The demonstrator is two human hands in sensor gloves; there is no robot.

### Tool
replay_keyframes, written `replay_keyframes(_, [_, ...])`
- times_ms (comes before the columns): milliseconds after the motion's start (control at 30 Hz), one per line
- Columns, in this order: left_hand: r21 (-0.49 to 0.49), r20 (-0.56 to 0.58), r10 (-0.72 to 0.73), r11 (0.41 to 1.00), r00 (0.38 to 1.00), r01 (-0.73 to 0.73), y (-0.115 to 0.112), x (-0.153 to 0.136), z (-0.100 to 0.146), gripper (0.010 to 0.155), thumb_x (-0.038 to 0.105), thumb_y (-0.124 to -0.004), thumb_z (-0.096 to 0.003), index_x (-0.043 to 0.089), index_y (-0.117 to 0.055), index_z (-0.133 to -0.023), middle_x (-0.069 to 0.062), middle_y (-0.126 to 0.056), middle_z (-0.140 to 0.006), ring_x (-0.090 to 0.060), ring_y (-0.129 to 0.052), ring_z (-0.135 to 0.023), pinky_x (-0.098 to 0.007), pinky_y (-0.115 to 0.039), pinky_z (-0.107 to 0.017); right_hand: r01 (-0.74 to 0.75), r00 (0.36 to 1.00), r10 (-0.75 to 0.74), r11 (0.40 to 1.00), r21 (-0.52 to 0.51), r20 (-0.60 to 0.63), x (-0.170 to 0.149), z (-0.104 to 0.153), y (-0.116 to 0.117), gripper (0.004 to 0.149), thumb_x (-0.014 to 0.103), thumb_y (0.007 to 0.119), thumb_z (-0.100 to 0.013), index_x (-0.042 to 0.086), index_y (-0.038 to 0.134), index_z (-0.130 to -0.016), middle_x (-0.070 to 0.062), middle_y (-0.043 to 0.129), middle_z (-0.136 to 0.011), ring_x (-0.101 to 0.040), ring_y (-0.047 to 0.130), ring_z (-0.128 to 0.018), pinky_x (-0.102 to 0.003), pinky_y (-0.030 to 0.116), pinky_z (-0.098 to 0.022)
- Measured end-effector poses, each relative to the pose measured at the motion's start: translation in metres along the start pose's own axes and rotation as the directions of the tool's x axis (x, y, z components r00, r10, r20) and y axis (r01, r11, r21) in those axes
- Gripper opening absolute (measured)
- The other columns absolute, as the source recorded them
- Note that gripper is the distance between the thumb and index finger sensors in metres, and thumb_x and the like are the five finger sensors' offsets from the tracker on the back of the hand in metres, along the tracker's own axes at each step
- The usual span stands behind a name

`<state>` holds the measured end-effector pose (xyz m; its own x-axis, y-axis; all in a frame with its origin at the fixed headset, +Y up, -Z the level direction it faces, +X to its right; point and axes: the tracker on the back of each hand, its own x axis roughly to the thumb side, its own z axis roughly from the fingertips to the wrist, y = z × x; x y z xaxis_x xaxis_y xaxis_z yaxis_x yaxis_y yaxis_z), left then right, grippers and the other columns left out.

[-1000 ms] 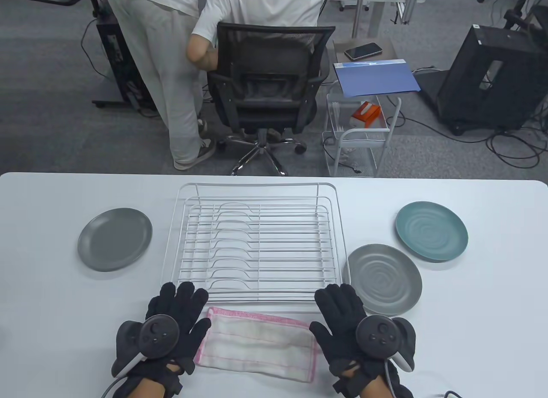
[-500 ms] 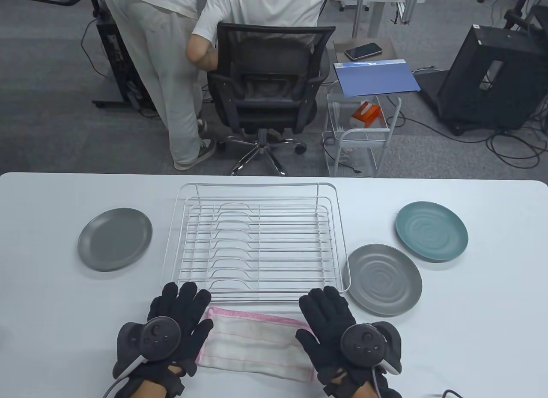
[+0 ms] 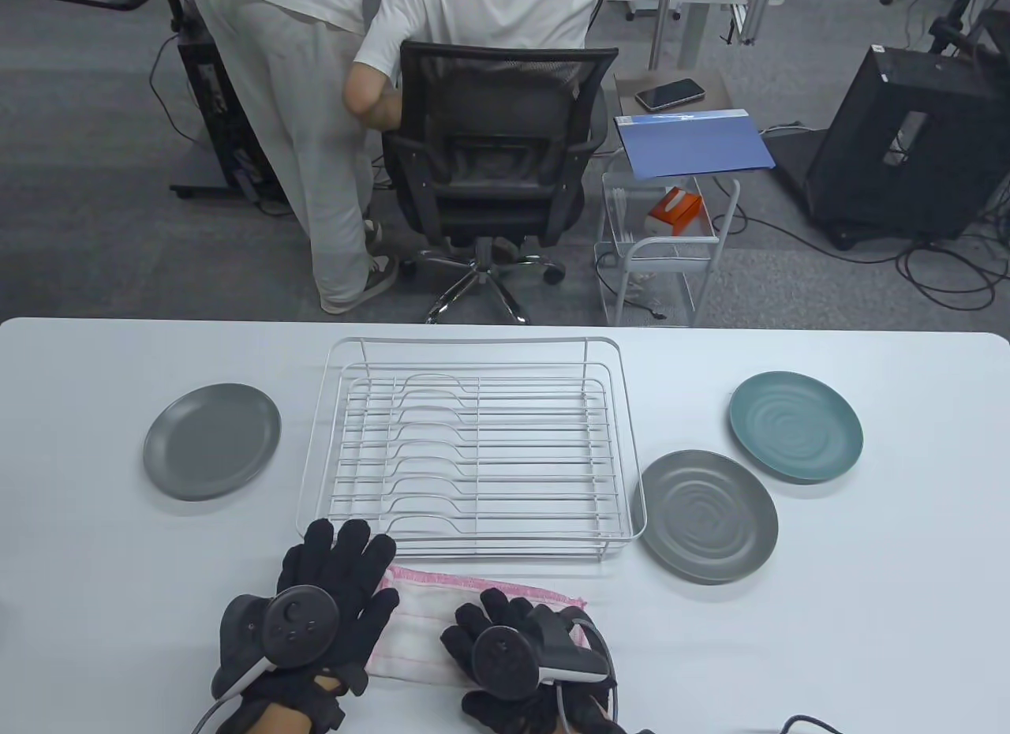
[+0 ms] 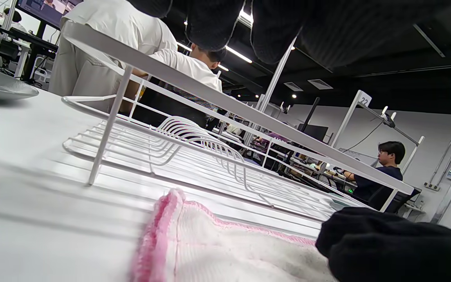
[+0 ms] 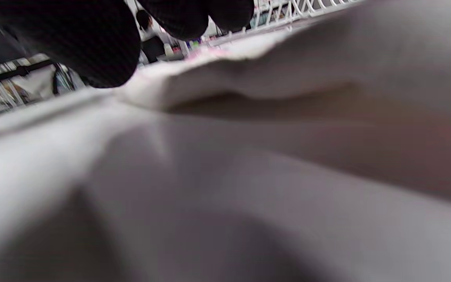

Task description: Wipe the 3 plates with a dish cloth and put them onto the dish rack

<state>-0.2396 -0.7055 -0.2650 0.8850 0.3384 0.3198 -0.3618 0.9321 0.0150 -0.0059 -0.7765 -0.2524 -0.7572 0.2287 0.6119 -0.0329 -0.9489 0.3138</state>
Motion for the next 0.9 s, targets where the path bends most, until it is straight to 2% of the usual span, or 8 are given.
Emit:
replay_keyframes(67, [-0.005, 0.004, -0.006, 1.000, 1.000, 0.006, -0.001, 0.001, 0.000, 0.059, 0.054, -0.070, -0.0550, 0.035, -0.057, -0.109, -0.012, -0.048, -0.120, -0.050, -0.033, -0.108, -0.065, -0.030, -0.072, -0.034, 0.999, 0.036, 0.998, 0.051, -0.034, 0.000, -0.003, 0.004, 0.080, 0.047, 0.080, -0.046, 0.017, 0.033, -0.104, -0.013, 0.021, -0.106, -0.041, 0.013, -0.093, -0.060, 0.025, -0.065])
replay_keyframes(200, [-0.015, 0.009, -0.008, 1.000, 1.000, 0.008, -0.002, 0.003, -0.002, 0.058, 0.053, -0.070, -0.0551, 0.035, -0.058, -0.109, -0.011, -0.049, -0.120, -0.050, -0.033, -0.108, -0.065, -0.031, -0.072, -0.047, 0.995, 0.053, 0.996, 0.069, -0.086, -0.004, -0.004, 0.006, 0.078, 0.045, 0.077, -0.047, 0.016, 0.032, -0.103, -0.014, 0.020, -0.106, -0.042, 0.014, -0.093, -0.060, 0.025, -0.065])
replay_keyframes(333, [-0.021, 0.013, -0.014, 1.000, 1.000, 0.014, -0.003, 0.005, -0.002, 0.058, 0.053, -0.070, -0.0552, 0.035, -0.058, -0.109, -0.011, -0.049, -0.120, -0.050, -0.033, -0.108, -0.065, -0.031, -0.072, -0.062, 0.990, 0.076, 0.992, 0.113, -0.118, -0.003, -0.006, 0.010, 0.070, 0.042, 0.070, -0.048, 0.016, 0.032, -0.102, -0.015, 0.022, -0.105, -0.044, 0.023, -0.094, -0.060, 0.030, -0.065])
replay_keyframes(467, [-0.021, 0.013, -0.011, 1.000, 1.000, 0.012, -0.003, 0.004, -0.002, 0.058, 0.053, -0.070, -0.0550, 0.035, -0.058, -0.109, -0.012, -0.050, -0.120, -0.050, -0.034, -0.108, -0.065, -0.031, -0.072, -0.170, 0.981, 0.174, 0.984, 0.057, -0.090, 0.003, -0.008, 0.008, 0.065, 0.039, 0.070, -0.047, 0.015, 0.041, -0.100, -0.017, 0.033, -0.104, -0.046, 0.037, -0.093, -0.061, 0.039, -0.065])
replay_keyframes(600, [-0.024, 0.005, -0.010, 1.000, 1.000, 0.010, -0.002, 0.004, -0.002, 0.058, 0.053, -0.070, -0.0551, 0.035, -0.058, -0.108, -0.012, -0.050, -0.119, -0.050, -0.034, -0.108, -0.065, -0.031, -0.072, -0.162, 0.986, 0.162, 0.987, -0.015, -0.045, 0.002, -0.006, 0.003, 0.062, 0.037, 0.072, -0.046, 0.012, 0.051, -0.099, -0.020, 0.044, -0.103, -0.048, 0.047, -0.091, -0.062, 0.045, -0.064])
replay_keyframes(733, [-0.001, -0.007, 0.010, 1.000, 1.000, -0.010, 0.000, -0.001, -0.001, 0.058, 0.054, -0.070, -0.0550, 0.034, -0.058, -0.109, -0.012, -0.050, -0.119, -0.050, -0.035, -0.107, -0.066, -0.031, -0.072, -0.061, 0.998, 0.057, 0.988, -0.141, -0.029, -0.005, 0.005, -0.014, 0.059, 0.036, 0.073, -0.045, 0.008, 0.065, -0.096, -0.024, 0.058, -0.099, -0.048, 0.058, -0.088, -0.062, 0.051, -0.062])
replay_keyframes(800, [0.016, -0.015, 0.029, 0.999, 0.999, -0.029, 0.002, -0.005, 0.000, 0.058, 0.054, -0.070, -0.0549, 0.035, -0.058, -0.109, -0.012, -0.049, -0.119, -0.051, -0.035, -0.107, -0.066, -0.032, -0.072, 0.031, 0.999, -0.038, 0.970, -0.240, -0.025, -0.012, 0.014, -0.027, 0.059, 0.036, 0.073, -0.044, 0.007, 0.067, -0.095, -0.025, 0.061, -0.098, -0.049, 0.062, -0.087, -0.063, 0.053, -0.061])
replay_keyframes(900, [0.039, -0.028, 0.062, 0.997, 0.998, -0.061, 0.004, -0.010, 0.002, 0.059, 0.054, -0.070, -0.0548, 0.034, -0.057, -0.109, -0.013, -0.048, -0.119, -0.050, -0.035, -0.107, -0.065, -0.032, -0.072, 0.204, 0.976, -0.219, 0.924, -0.323, -0.010, -0.025, 0.028, -0.039, 0.057, 0.036, 0.073, -0.045, 0.005, 0.072, -0.093, -0.026, 0.066, -0.095, -0.049, 0.066, -0.084, -0.064, 0.056, -0.059])
